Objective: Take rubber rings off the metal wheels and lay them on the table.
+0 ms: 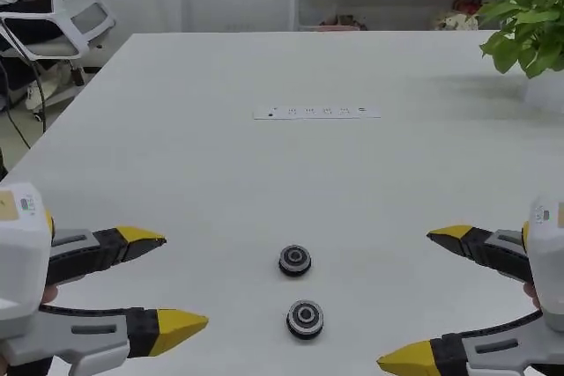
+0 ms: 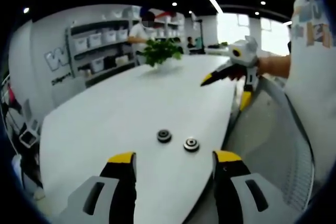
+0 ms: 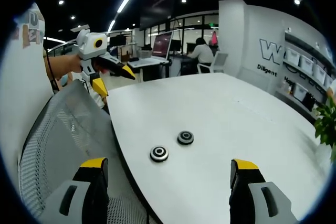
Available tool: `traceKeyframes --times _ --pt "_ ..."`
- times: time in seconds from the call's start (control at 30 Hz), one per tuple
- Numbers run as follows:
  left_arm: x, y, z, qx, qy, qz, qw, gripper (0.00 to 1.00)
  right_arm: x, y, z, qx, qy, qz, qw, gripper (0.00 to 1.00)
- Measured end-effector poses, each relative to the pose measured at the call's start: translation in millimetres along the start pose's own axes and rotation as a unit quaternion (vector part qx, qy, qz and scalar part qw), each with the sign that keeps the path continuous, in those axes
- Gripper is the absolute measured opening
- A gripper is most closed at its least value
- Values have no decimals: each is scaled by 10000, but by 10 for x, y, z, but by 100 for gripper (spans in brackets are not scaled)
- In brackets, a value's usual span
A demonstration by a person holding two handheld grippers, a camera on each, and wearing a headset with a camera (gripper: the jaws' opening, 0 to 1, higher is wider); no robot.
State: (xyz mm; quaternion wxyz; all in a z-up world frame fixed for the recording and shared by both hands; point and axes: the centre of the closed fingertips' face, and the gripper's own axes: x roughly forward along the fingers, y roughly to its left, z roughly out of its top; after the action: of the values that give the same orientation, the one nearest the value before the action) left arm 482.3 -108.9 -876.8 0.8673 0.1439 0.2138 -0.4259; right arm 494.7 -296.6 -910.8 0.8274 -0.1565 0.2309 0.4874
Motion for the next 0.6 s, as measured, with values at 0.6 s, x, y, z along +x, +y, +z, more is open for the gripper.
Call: traceKeyframes --times 0.6 --pt "-5 -14 17 27 -11 6 10000 59 30 14 4 -24 -43 49 10000 94"
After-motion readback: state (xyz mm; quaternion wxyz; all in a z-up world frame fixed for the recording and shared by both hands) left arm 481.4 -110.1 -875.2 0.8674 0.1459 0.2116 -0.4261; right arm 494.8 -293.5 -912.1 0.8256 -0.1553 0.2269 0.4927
